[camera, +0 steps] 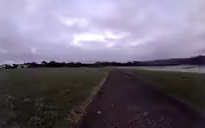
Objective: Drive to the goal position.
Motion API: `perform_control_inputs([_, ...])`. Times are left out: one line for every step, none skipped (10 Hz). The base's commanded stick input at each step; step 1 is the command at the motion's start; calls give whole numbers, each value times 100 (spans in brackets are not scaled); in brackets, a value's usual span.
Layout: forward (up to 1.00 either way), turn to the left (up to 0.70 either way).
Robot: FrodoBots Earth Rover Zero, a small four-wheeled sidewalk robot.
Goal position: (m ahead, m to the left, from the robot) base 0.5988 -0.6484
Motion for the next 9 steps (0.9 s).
perform_control_inputs([50, -21])
perform_control_inputs([50, -25])
perform_control_inputs([50, -25])
perform_control_inputs([50, -25])
perform_control_inputs([50, -25])
perform_control_inputs([50, -25])
perform_control_inputs([50, -25])
perform_control_inputs([50, -25])
perform_control_inputs([50, -25])
